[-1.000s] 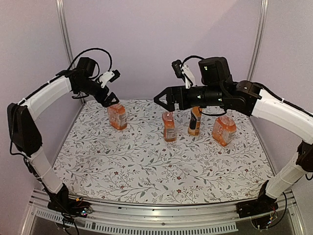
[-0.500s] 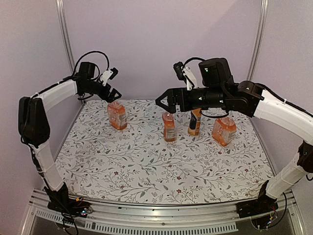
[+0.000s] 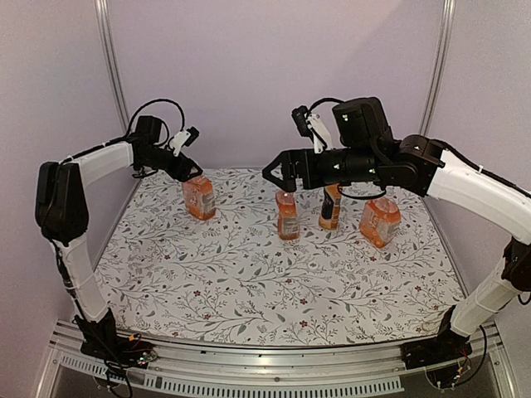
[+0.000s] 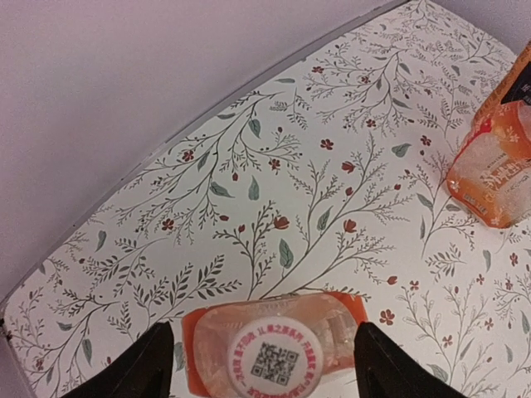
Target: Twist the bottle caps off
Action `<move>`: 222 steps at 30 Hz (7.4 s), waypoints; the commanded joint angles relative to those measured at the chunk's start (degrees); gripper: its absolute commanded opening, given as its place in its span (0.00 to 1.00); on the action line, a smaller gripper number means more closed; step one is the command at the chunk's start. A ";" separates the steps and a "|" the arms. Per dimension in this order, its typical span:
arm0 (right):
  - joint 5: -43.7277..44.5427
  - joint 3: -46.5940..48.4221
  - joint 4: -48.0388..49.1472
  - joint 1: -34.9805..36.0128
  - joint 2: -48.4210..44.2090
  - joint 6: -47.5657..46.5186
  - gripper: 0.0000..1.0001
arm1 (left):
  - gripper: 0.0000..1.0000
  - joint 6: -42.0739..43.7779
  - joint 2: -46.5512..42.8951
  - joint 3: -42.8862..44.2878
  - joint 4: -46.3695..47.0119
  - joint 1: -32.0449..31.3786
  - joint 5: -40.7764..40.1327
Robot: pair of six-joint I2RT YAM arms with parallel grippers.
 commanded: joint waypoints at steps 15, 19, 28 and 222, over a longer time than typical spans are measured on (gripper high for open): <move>2.69 1.40 -2.53 0.31 0.71 -0.36 0.98 | 0.12 0.15 1.15 -0.19 3.20 0.31 4.39; 2.45 1.49 -3.33 0.29 0.48 -0.44 0.98 | 0.00 1.15 -1.34 -0.20 0.37 0.29 3.40; 12.67 6.41 -6.58 5.90 3.00 -3.73 0.96 | 0.00 -4.94 -21.43 -0.33 -15.20 -2.33 -1.88; 13.01 18.07 11.01 22.10 11.16 -10.13 0.80 | 0.31 10.45 -73.15 -34.54 -15.43 -24.86 -7.92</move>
